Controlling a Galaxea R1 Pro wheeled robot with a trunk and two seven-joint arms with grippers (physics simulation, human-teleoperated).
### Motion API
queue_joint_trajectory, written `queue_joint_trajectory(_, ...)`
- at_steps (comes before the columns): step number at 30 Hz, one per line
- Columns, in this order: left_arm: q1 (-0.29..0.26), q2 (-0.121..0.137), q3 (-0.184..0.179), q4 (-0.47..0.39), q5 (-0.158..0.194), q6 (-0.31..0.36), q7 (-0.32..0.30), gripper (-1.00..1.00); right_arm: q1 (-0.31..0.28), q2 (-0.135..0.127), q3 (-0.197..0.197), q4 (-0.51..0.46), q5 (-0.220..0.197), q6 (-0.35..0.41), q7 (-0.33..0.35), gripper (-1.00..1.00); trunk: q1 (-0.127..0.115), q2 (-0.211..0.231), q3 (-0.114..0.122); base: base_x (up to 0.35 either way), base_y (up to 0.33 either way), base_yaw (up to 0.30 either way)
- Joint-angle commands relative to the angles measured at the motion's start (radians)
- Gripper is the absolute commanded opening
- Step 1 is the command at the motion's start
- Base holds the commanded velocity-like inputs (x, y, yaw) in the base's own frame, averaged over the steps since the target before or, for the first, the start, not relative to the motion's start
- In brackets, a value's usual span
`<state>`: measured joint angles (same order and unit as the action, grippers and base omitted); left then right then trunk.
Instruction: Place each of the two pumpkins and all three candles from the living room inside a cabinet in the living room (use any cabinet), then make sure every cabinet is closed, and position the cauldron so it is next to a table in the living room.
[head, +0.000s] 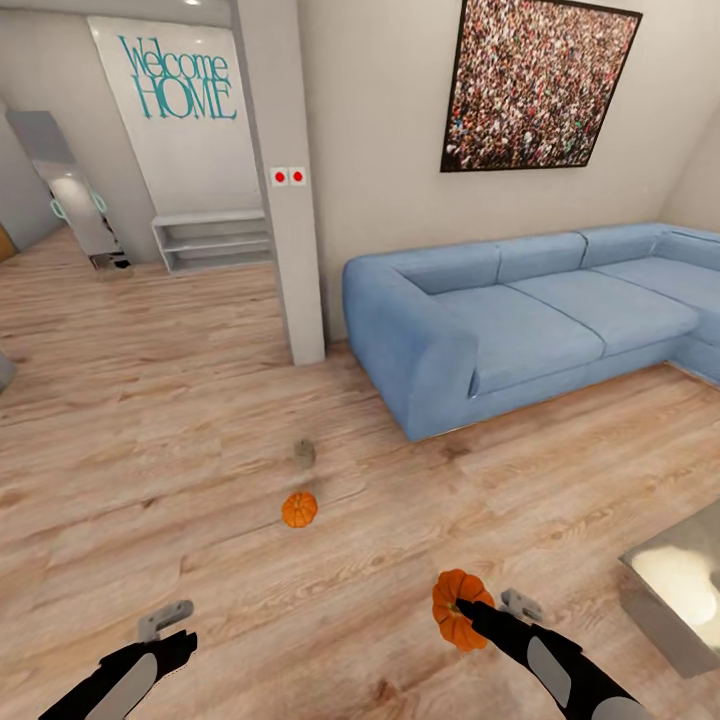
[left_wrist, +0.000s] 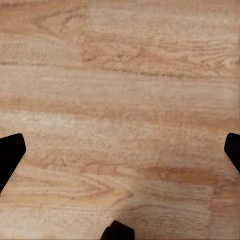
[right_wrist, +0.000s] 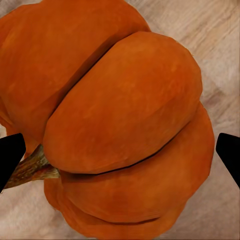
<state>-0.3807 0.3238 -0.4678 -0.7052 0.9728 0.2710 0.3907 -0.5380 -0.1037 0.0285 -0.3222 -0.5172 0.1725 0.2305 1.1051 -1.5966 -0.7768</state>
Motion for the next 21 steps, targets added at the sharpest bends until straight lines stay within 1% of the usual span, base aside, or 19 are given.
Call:
queue_joint_trajectory(1, -0.001, 0.001, -0.006, -0.002, 0.007, 0.001, 0.008, 1.0, 0.0, -0.001, 0.002, -0.002, -0.01, 0.005, 0.0, -1.0, 0.0, 0.0, -0.001, 0.283, 0.123, 0.0)
queue_joint_trajectory(12, 0.0, 0.001, -0.006, -0.002, 0.007, 0.001, 0.008, 1.0, 0.0, 0.0, 0.002, -0.001, -0.01, 0.005, 0.001, -1.0, 0.0, 0.0, -0.001, 0.283, 0.118, 0.0)
queue_joint_trajectory(21, -0.001, 0.001, -0.006, -0.002, 0.007, 0.001, 0.008, 1.0, 0.0, 0.001, 0.002, -0.001, -0.01, 0.005, 0.001, -1.0, 0.0, 0.0, -0.001, 0.283, 0.148, -0.01)
